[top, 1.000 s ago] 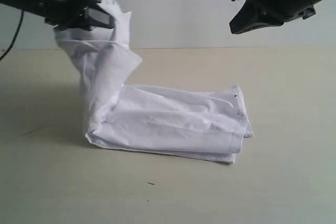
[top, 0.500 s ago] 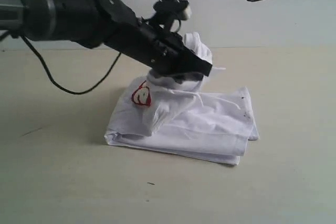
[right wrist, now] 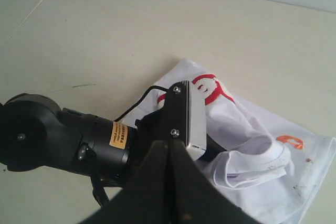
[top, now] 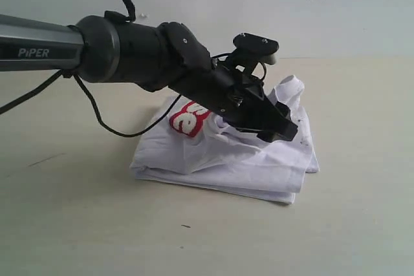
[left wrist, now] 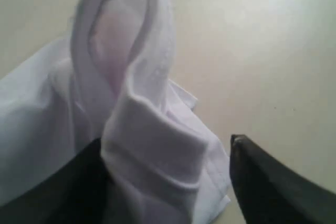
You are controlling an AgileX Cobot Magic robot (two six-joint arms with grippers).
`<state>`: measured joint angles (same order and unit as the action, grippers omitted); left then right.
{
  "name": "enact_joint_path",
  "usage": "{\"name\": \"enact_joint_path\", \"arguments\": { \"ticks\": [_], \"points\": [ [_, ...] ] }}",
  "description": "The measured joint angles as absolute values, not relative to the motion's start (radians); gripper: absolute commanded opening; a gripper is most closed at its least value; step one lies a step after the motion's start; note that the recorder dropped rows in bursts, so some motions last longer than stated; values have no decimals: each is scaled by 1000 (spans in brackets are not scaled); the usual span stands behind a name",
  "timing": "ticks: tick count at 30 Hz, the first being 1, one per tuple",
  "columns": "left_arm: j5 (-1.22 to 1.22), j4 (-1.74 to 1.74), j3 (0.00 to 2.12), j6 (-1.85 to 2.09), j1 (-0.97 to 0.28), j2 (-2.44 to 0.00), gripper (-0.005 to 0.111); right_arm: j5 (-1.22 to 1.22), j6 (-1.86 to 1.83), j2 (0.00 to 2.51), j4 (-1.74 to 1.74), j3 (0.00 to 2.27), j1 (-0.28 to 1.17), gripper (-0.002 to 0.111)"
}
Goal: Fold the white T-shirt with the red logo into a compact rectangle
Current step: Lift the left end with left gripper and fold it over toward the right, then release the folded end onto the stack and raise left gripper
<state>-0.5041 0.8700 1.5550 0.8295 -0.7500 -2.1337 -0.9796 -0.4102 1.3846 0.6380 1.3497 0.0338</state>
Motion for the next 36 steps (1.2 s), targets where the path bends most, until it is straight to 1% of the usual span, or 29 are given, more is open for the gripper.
{"name": "enact_joint_path", "arguments": {
  "ticks": [13, 15, 16, 18, 21, 23, 25, 31, 36],
  "points": [
    [-498, 861, 1557, 856, -750, -2026, 63, -980, -410, 1385, 644, 1350, 34, 0],
    [-498, 850, 1557, 856, -750, -2020, 61, -980, -410, 1385, 646, 1350, 34, 0],
    [-495, 847, 1557, 856, -750, -2015, 59, -980, -410, 1385, 645, 1350, 34, 0],
    [-493, 843, 1557, 856, -750, -2003, 49, -982, -410, 1385, 645, 1350, 34, 0],
    [-496, 812, 1557, 843, -748, -1983, 29, -988, -410, 1385, 646, 1350, 34, 0],
    [-511, 754, 1557, 808, -740, -1977, 12, -989, -410, 1385, 647, 1350, 34, 0],
    [-550, 661, 1557, 744, -721, -1976, 0, -992, -410, 1385, 647, 1350, 34, 0],
    [-715, 379, 1557, 539, -657, -2043, 0, -998, -410, 1395, 647, 1350, 34, 0],
    [-745, 329, 1539, 476, -597, -2115, 0, -999, -410, 1410, 647, 1350, 34, 0]
  ]
}}
